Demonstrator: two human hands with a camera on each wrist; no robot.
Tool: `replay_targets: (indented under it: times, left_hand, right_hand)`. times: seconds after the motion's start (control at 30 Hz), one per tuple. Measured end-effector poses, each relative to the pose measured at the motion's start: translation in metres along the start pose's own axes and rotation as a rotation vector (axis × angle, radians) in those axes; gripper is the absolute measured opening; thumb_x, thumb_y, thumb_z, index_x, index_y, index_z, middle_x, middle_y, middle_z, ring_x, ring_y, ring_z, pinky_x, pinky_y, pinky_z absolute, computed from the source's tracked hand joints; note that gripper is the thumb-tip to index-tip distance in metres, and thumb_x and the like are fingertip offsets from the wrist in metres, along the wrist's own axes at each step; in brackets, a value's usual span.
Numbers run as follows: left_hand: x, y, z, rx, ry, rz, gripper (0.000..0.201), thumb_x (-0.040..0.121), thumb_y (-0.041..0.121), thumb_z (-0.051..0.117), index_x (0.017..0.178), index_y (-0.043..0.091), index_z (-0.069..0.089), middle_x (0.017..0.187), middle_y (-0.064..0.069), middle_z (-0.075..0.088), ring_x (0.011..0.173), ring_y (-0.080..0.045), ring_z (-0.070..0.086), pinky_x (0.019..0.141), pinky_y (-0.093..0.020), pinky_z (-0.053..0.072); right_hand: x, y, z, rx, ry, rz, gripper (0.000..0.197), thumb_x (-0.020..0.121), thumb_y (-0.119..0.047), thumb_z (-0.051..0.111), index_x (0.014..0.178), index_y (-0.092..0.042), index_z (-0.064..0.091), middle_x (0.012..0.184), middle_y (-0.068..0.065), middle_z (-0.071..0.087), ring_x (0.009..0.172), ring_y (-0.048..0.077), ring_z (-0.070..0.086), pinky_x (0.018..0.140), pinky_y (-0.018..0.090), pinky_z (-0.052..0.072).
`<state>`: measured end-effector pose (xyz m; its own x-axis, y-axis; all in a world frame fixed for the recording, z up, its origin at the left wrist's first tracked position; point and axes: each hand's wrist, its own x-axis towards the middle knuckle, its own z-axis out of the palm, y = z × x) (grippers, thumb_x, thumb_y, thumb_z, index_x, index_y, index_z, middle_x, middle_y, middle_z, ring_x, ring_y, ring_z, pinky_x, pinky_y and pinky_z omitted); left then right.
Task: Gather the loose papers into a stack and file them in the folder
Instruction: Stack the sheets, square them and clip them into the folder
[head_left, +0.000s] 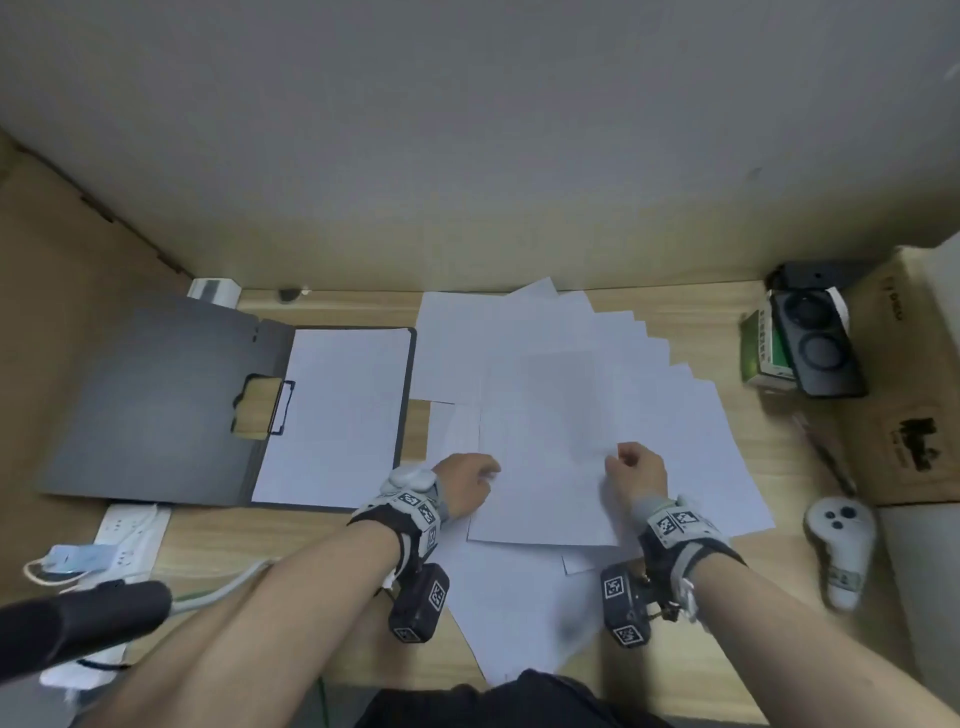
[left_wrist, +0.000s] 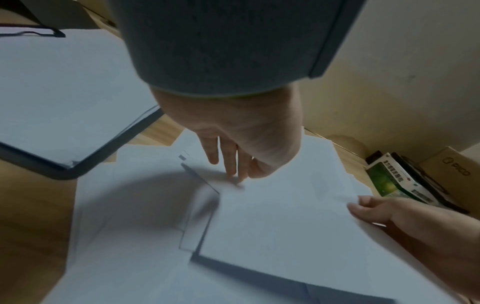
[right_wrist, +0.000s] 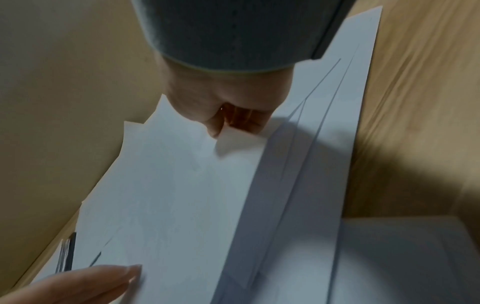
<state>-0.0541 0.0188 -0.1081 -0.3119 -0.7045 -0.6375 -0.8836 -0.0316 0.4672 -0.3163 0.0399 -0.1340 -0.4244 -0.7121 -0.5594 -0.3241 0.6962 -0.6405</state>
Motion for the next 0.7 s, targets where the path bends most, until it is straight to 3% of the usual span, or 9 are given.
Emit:
replay_targets:
  times: [0.1,0.2,0.3,0.47,0.57,0.7]
  left_hand:
    - [0.018,-0.015,-0.021,-0.014,0.105,-0.008,0.046,0.088,0.008,0.041,0.131,0.020,0.051,0.136,0.005,0.053,0.126,-0.015,0.050,0.103,-0.024,0.037]
    - [0.039,-0.022,-0.042,0.023,0.213,0.029,0.052,0.090,0.005,0.042,0.140,0.017,0.043,0.151,0.001,0.038,0.139,-0.016,0.036,0.113,-0.026,0.028]
    - [0.054,-0.026,-0.056,0.099,0.238,0.030,0.060,0.092,0.007,0.042,0.149,0.017,0.028,0.160,0.002,0.014,0.148,-0.015,0.014,0.119,-0.029,0.018]
    - [0.090,-0.032,-0.068,0.329,0.180,0.123,0.074,0.089,0.008,0.048,0.153,0.017,0.013,0.162,-0.004,-0.003,0.150,-0.022,0.001,0.120,-0.039,0.020]
    - [0.107,-0.026,-0.068,0.417,0.130,0.116,0.080,0.085,0.004,0.049,0.153,0.016,0.008,0.161,-0.009,0.000,0.149,-0.028,0.004,0.119,-0.040,0.019]
    - [0.115,-0.013,-0.068,0.596,0.157,0.140,0.094,0.070,0.006,0.065,0.149,0.011,0.015,0.145,-0.014,0.027,0.135,-0.032,0.027,0.103,-0.043,0.037]
  right_hand:
    - [0.010,-0.008,0.000,-0.016,0.100,-0.007,0.018,0.093,-0.007,0.047,0.106,0.000,0.058,0.092,0.010,0.057,0.090,0.030,0.055,0.077,0.033,0.038]
    - [0.018,-0.010,0.000,-0.021,0.168,0.045,0.021,0.097,-0.010,0.042,0.113,0.001,0.052,0.097,0.015,0.055,0.088,0.028,0.050,0.079,0.036,0.037]
    - [0.022,-0.003,0.001,-0.018,0.179,0.107,0.022,0.098,-0.012,0.041,0.114,-0.001,0.051,0.106,0.020,0.060,0.090,0.031,0.052,0.085,0.041,0.041]
    - [0.037,-0.006,0.008,-0.071,0.216,0.170,0.023,0.095,-0.015,0.042,0.112,-0.009,0.057,0.107,0.016,0.063,0.095,0.033,0.055,0.084,0.038,0.040]
    - [0.043,-0.012,0.011,-0.133,0.262,0.192,0.023,0.095,-0.017,0.044,0.111,-0.012,0.059,0.102,0.015,0.063,0.095,0.036,0.056,0.079,0.035,0.037]
    - [0.046,-0.010,0.015,-0.215,0.274,0.161,0.017,0.096,-0.020,0.042,0.102,-0.012,0.057,0.092,0.017,0.064,0.077,0.032,0.050,0.071,0.033,0.037]
